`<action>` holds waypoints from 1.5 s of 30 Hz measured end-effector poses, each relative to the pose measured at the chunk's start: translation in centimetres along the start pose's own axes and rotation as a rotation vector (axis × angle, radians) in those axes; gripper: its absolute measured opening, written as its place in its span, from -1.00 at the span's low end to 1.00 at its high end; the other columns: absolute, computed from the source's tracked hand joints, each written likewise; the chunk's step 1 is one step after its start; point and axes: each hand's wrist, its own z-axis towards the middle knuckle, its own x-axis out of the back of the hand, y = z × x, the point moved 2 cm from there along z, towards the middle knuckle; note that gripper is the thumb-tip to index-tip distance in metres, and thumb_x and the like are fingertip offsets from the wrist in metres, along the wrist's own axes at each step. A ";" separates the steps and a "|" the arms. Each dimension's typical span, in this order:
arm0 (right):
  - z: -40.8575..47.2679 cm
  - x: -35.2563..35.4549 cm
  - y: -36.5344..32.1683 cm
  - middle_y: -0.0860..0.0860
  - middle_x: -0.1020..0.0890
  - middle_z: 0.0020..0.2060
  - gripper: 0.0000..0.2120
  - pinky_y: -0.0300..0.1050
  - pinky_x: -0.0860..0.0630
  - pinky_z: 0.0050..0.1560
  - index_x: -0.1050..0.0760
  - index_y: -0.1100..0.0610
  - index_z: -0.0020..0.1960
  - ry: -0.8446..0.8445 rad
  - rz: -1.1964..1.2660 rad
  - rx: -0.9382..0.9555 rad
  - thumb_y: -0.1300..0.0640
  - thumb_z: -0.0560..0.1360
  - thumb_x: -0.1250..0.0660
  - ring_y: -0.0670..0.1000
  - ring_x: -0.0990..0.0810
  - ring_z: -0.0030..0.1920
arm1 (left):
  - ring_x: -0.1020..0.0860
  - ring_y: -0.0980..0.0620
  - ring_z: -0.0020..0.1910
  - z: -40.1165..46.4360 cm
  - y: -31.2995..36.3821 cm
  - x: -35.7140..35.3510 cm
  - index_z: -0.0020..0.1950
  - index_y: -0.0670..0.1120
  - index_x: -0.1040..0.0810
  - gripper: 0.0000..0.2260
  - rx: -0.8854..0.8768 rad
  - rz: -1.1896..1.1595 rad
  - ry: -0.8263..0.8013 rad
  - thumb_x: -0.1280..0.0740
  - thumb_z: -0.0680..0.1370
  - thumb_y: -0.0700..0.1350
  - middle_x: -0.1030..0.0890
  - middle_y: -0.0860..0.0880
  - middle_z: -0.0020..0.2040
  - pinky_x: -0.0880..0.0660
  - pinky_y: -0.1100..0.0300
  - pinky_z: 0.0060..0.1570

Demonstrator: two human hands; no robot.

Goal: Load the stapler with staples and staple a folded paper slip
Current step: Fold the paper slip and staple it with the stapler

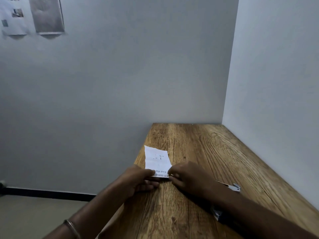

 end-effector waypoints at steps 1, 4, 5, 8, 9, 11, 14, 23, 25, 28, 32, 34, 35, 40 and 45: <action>-0.2 0.6 0.3 0.00 -0.72 -0.02 -0.77 -0.07 -0.56 -0.06 -0.63 0.07 0.12 0.038 0.040 -0.027 0.01 0.55 -0.30 -0.01 -0.66 -0.07 | -0.69 -0.03 -0.39 0.0 0.0 0.0 0.18 -0.36 -0.51 -0.77 -0.005 0.001 -0.002 -0.35 0.58 -0.26 -0.72 -0.25 -0.23 -0.57 0.23 -0.49; -0.8 3.1 1.9 -0.06 -0.72 0.02 -0.76 -0.21 -0.58 0.00 -0.63 0.05 0.17 0.152 0.177 -0.148 0.04 0.52 -0.39 -0.17 -0.65 -0.05 | -0.69 -0.03 -0.36 0.1 -0.2 0.0 0.12 -0.32 -0.52 -0.82 -0.016 -0.002 -0.019 -0.36 0.57 -0.25 -0.72 -0.25 -0.17 -0.57 0.23 -0.49; -1.2 4.0 2.6 -0.10 -0.72 -0.01 -0.78 -0.32 -0.56 -0.04 -0.65 0.03 0.14 0.170 0.224 -0.196 0.04 0.51 -0.41 -0.24 -0.64 -0.07 | -0.69 -0.02 -0.36 0.1 -0.2 0.0 0.08 -0.30 -0.52 -0.84 -0.023 -0.005 -0.022 -0.36 0.57 -0.24 -0.73 -0.24 -0.16 -0.57 0.23 -0.50; -3.3 6.3 4.8 -0.23 -0.67 -0.13 -0.82 -0.53 -0.45 -0.18 -0.67 -0.03 0.08 0.131 0.298 -0.339 0.00 0.48 -0.45 -0.37 -0.60 -0.13 | -0.70 -0.02 -0.35 0.4 -0.3 0.2 0.09 -0.27 -0.52 -0.83 -0.030 -0.015 -0.032 -0.38 0.56 -0.21 -0.73 -0.21 -0.16 -0.57 0.22 -0.50; -4.0 6.7 5.4 -0.25 -0.66 -0.14 -0.81 -0.53 -0.43 -0.20 -0.68 -0.03 0.07 0.092 0.289 -0.371 -0.01 0.47 -0.46 -0.37 -0.60 -0.14 | -0.70 -0.02 -0.35 0.5 -0.3 0.2 0.12 -0.26 -0.52 -0.81 -0.028 -0.028 -0.035 -0.38 0.56 -0.21 -0.73 -0.21 -0.15 -0.57 0.22 -0.50; -5.5 6.9 6.1 -0.26 -0.66 -0.15 -0.78 -0.52 -0.43 -0.21 -0.68 -0.04 0.08 0.005 0.267 -0.407 -0.05 0.46 -0.47 -0.36 -0.60 -0.14 | -0.69 -0.02 -0.36 0.6 -0.3 0.4 0.15 -0.27 -0.52 -0.78 -0.024 -0.082 -0.036 -0.39 0.55 -0.22 -0.73 -0.22 -0.14 -0.57 0.22 -0.51; -7.4 6.3 6.4 -0.23 -0.66 -0.02 -0.65 -0.46 -0.42 -0.17 -0.63 -0.08 0.16 -0.105 0.251 -0.409 -0.15 0.41 -0.48 -0.33 -0.58 -0.05 | -0.69 -0.03 -0.37 0.7 -0.4 0.1 0.17 -0.29 -0.53 -0.74 -0.005 -0.184 -0.039 -0.42 0.52 -0.22 -0.71 -0.27 -0.14 -0.58 0.22 -0.51; -8.4 4.3 6.2 -0.16 -0.61 0.00 -0.61 -0.31 -0.51 -0.02 -0.57 -0.09 0.19 -0.159 0.155 -0.341 -0.12 0.40 -0.50 -0.22 -0.55 -0.01 | -0.69 -0.03 -0.34 -0.6 -0.4 -2.4 0.10 -0.30 -0.56 -0.79 -0.035 -0.304 -0.099 -0.42 0.52 -0.23 -0.71 -0.28 -0.15 -0.60 0.25 -0.47; -8.5 4.0 6.2 -0.14 -0.59 0.00 -0.63 -0.23 -0.53 0.01 -0.57 -0.07 0.19 -0.176 0.145 -0.331 -0.13 0.41 -0.48 -0.18 -0.54 -0.01 | -0.68 -0.01 -0.39 -0.8 -0.4 -2.6 0.10 -0.30 -0.56 -0.79 -0.035 -0.310 -0.098 -0.42 0.52 -0.23 -0.71 -0.27 -0.16 -0.55 0.26 -0.54; -8.5 3.9 5.9 -0.14 -0.59 0.00 -0.67 -0.22 -0.52 0.01 -0.56 -0.06 0.18 -0.147 0.179 -0.339 -0.09 0.45 -0.46 -0.18 -0.54 -0.01 | -0.68 -0.01 -0.40 -0.8 -0.5 -2.8 0.10 -0.30 -0.56 -0.79 -0.058 -0.315 -0.094 -0.42 0.52 -0.22 -0.72 -0.27 -0.16 -0.53 0.27 -0.54; -7.8 4.5 4.9 -0.14 -0.65 -0.03 -0.74 -0.24 -0.56 0.01 -0.59 -0.04 0.15 0.058 0.326 -0.340 0.02 0.47 -0.46 -0.19 -0.60 -0.03 | -0.69 -0.01 -0.35 -0.7 -0.7 -3.1 0.12 -0.31 -0.56 -0.77 -0.070 -0.336 -0.099 -0.42 0.53 -0.21 -0.72 -0.26 -0.13 -0.59 0.25 -0.44; -7.2 4.8 4.3 -0.13 -0.69 -0.06 -0.74 -0.31 -0.56 -0.02 -0.60 -0.02 0.15 0.150 0.492 -0.389 0.05 0.47 -0.46 -0.22 -0.63 -0.04 | -0.66 0.02 -0.41 -0.7 -0.7 -3.3 0.12 -0.31 -0.59 -0.76 -0.071 -0.336 -0.104 -0.42 0.53 -0.19 -0.72 -0.24 -0.15 -0.55 0.28 -0.50; -6.9 4.9 4.0 -0.09 -0.71 -0.08 -0.75 -0.31 -0.58 -0.05 -0.62 0.01 0.14 0.167 0.635 -0.429 0.05 0.46 -0.46 -0.19 -0.66 -0.05 | -0.65 0.03 -0.42 -0.8 -0.6 -3.5 0.12 -0.30 -0.60 -0.76 -0.069 -0.334 -0.107 -0.42 0.53 -0.18 -0.72 -0.23 -0.15 -0.53 0.29 -0.51; -5.6 4.2 2.2 0.14 -0.74 -0.13 -0.62 -0.26 -0.59 -0.21 -0.68 0.23 0.01 0.051 1.252 -0.674 -0.07 0.39 -0.47 -0.01 -0.70 -0.17 | -0.64 0.02 -0.46 -1.3 -0.1 -4.2 0.10 -0.31 -0.60 -0.78 -0.066 -0.349 -0.099 -0.42 0.53 -0.20 -0.71 -0.23 -0.22 -0.49 0.31 -0.57; -4.7 2.9 1.1 0.10 -0.71 -0.18 -0.62 -0.23 -0.49 -0.34 -0.68 0.28 -0.01 -0.049 1.513 -0.807 -0.03 0.37 -0.52 -0.05 -0.65 -0.28 | -0.63 0.02 -0.46 -1.7 0.0 -4.7 0.02 -0.32 -0.62 -0.82 -0.088 -0.319 -0.092 -0.42 0.53 -0.20 -0.70 -0.22 -0.26 -0.51 0.28 -0.53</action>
